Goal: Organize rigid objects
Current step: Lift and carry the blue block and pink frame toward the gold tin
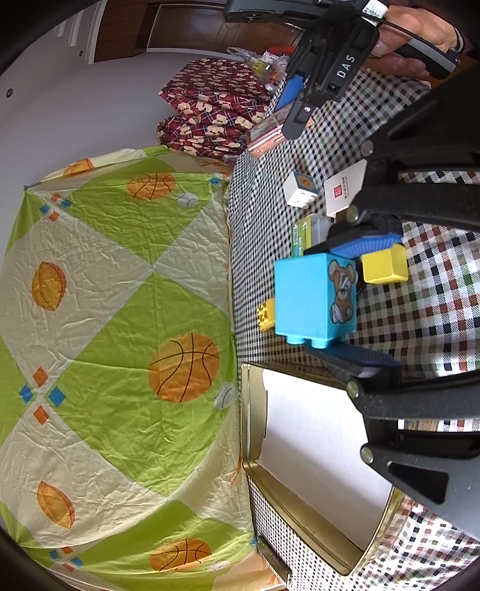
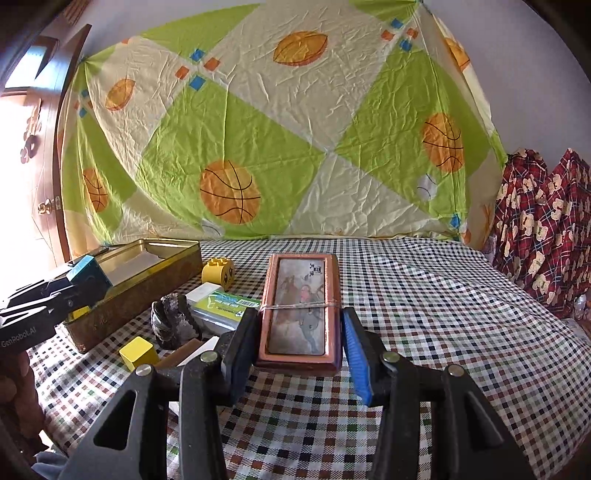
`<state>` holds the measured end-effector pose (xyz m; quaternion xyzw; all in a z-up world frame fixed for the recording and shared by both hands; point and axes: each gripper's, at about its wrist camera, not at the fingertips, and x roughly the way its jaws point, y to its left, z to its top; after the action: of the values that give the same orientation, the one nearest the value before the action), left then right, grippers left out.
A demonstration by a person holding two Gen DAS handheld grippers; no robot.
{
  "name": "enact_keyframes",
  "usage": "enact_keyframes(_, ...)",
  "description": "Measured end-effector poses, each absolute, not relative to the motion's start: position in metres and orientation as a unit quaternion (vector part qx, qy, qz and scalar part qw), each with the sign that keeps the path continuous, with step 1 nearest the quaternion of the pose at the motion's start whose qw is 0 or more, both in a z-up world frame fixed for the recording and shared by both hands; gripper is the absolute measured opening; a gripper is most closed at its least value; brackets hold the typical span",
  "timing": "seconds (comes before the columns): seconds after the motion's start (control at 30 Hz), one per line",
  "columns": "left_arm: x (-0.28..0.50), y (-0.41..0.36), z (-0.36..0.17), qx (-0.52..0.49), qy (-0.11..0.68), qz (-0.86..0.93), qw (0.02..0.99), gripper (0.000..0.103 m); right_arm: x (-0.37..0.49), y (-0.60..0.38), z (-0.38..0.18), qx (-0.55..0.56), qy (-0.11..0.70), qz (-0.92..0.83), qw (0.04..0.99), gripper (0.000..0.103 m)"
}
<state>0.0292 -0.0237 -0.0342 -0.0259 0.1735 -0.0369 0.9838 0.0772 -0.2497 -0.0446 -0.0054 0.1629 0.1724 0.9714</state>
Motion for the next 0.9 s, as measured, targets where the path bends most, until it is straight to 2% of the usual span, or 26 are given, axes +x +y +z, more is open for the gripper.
enact_keyframes(0.3, 0.022, -0.016, -0.032, -0.041, 0.152, -0.026, 0.987, 0.042, 0.067, -0.253, -0.04, 0.007, 0.122, 0.173, 0.977, 0.047)
enact_keyframes(0.9, 0.009, 0.009, -0.03, -0.042, 0.128, 0.021, 0.991, 0.042, 0.064, -0.226, -0.039, 0.01, 0.112, 0.2, 0.973, 0.047)
